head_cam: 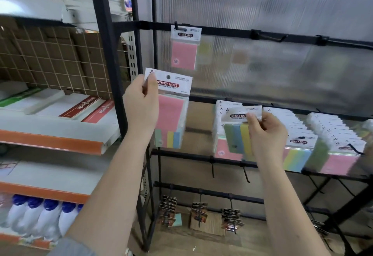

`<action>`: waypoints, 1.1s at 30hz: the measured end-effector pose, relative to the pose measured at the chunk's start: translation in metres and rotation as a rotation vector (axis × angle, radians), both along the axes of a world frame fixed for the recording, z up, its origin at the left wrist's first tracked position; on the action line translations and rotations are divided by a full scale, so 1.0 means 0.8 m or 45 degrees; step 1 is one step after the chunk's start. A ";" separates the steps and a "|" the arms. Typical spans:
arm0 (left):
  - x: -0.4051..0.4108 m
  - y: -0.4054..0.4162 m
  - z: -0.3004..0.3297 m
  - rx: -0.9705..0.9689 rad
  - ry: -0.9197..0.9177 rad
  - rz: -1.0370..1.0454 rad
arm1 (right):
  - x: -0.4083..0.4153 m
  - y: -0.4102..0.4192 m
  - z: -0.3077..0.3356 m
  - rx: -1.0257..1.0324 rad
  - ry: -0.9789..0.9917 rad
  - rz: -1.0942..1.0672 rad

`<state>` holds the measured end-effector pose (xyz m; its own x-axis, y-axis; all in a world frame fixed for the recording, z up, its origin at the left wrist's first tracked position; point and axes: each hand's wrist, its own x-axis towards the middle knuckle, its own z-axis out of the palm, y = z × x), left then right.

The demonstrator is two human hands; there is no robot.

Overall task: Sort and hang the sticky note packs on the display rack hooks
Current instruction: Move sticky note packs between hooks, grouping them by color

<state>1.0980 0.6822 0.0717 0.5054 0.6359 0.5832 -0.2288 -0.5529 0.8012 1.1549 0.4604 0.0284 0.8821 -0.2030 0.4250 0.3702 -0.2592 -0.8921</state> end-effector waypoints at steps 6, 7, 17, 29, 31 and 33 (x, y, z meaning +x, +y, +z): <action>0.018 -0.001 0.031 0.048 -0.031 -0.032 | 0.008 0.000 0.015 0.023 -0.024 -0.017; 0.022 -0.001 0.036 0.052 -0.051 -0.054 | 0.009 0.002 0.018 0.024 -0.038 -0.022; 0.071 0.017 0.076 -0.022 -0.261 -0.068 | 0.027 0.023 0.039 0.061 -0.083 -0.084; 0.100 0.025 0.090 0.053 -0.373 -0.105 | 0.042 0.039 0.039 0.181 -0.074 -0.063; 0.103 0.025 0.088 0.062 -0.375 -0.094 | 0.041 0.041 0.038 0.185 -0.066 -0.064; 0.105 0.026 0.084 0.054 -0.345 -0.087 | 0.041 0.041 0.038 0.186 -0.064 -0.066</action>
<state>1.1824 0.7030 0.1390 0.3684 0.5778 0.7283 -0.4697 -0.5604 0.6822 1.1878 0.4932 0.0586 0.8472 -0.3106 0.4311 0.4048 -0.1482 -0.9023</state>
